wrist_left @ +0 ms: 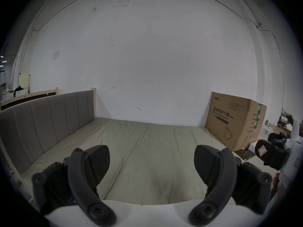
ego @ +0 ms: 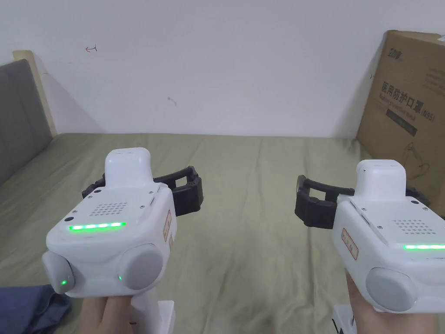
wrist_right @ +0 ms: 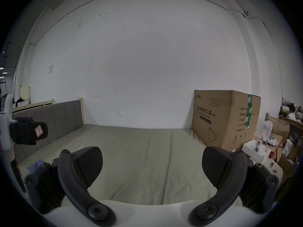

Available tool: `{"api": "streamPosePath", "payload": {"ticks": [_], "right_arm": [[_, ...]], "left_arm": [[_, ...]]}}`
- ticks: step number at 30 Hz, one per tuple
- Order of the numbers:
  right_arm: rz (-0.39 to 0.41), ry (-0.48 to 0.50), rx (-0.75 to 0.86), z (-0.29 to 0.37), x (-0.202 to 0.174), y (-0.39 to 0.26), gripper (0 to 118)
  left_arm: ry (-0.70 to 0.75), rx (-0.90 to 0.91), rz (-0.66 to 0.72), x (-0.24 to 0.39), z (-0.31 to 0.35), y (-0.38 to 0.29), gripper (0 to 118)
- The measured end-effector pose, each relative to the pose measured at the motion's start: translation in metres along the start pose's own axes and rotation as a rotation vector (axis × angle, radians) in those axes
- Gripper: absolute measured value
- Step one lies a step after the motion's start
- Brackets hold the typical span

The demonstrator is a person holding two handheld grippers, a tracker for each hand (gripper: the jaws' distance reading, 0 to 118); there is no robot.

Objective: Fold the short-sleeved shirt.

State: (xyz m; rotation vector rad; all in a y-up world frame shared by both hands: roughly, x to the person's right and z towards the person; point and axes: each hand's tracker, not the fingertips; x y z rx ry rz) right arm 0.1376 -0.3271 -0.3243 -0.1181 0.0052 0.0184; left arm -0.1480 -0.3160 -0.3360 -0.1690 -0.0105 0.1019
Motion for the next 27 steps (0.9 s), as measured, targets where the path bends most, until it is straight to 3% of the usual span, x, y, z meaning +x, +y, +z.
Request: {"api": "streamPosePath", "payload": {"ticks": [27], "right_arm": [[-0.014,0.016,-0.016,0.0036,-0.0029,-0.0048,118]], "left_arm": [[-0.013,-0.029,-0.035,0.0046,0.0003,-0.0061,107]]}}
